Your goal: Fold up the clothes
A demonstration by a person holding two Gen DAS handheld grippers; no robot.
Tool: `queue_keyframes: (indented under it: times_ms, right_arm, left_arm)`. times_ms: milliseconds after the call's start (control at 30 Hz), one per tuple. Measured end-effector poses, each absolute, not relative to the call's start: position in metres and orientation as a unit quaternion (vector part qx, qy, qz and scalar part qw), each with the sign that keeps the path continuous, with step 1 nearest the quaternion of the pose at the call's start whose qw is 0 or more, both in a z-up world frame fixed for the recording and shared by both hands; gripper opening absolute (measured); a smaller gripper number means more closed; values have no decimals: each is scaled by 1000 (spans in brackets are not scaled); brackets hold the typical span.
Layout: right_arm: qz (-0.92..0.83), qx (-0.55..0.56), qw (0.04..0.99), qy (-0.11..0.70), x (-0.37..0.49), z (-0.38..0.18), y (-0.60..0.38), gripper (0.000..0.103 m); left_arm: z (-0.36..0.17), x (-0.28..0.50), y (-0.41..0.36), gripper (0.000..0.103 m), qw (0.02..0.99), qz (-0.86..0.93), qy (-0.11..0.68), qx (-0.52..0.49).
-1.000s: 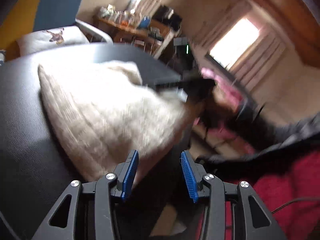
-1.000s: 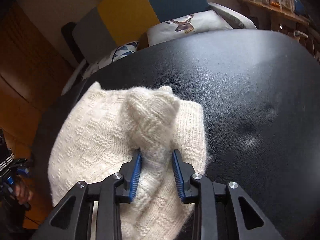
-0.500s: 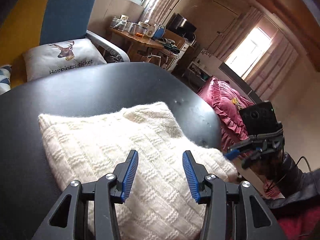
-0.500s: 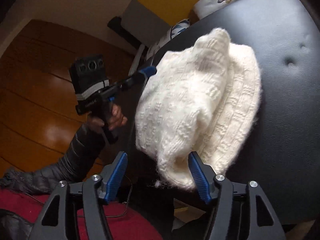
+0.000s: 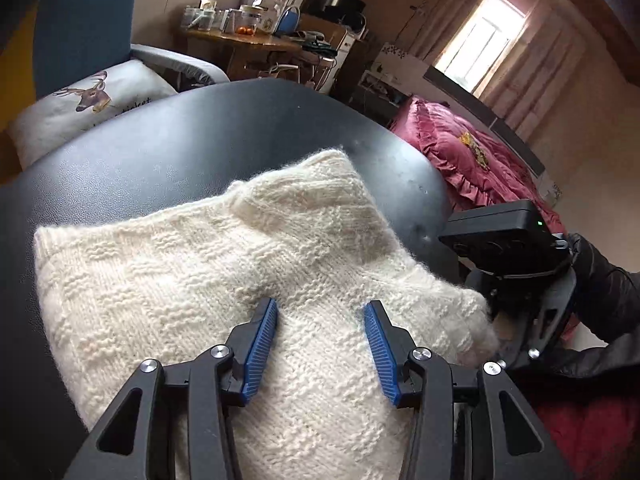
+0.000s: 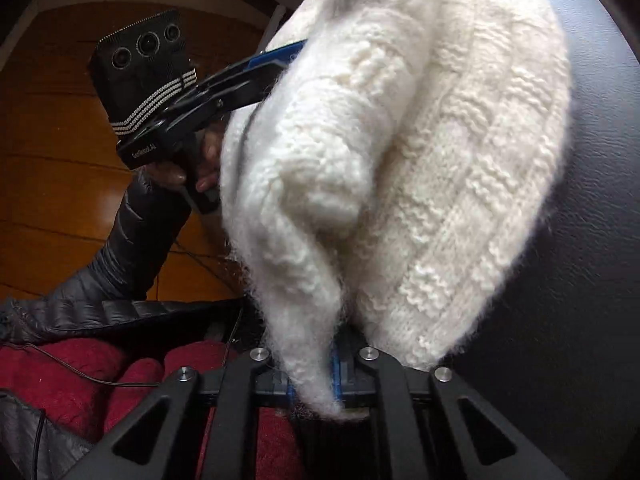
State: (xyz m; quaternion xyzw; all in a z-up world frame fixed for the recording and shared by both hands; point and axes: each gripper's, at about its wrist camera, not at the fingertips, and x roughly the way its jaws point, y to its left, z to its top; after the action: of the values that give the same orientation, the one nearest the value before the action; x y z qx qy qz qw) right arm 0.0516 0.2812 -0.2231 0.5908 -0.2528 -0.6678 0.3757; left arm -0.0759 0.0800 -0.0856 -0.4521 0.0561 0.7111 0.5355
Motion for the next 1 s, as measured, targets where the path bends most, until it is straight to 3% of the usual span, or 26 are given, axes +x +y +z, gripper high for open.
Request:
queue_keyframes:
  times_ms: [133, 367, 433, 600, 833, 1000]
  right_arm:
    - [-743, 556, 309, -209, 76, -176, 295, 30]
    - [-842, 447, 290, -91, 102, -78, 263, 32]
    - [-856, 435, 275, -50, 94, -76, 242, 32]
    - [-855, 485, 175, -54, 43, -109, 237, 32]
    - [-816, 514, 185, -191, 12, -144, 282, 32]
    - [-816, 511, 188, -193, 12, -144, 284, 32]
  left_arm:
    - [-84, -70, 82, 47, 542, 703, 41, -458]
    - [-81, -71, 76, 47, 534, 712, -2, -456]
    - [-75, -71, 68, 48, 524, 723, -17, -449]
    - [-57, -31, 29, 49, 515, 751, 4, -413]
    - [-62, 65, 17, 50, 538, 730, 180, -381]
    - [-90, 95, 42, 50, 527, 714, 280, -366]
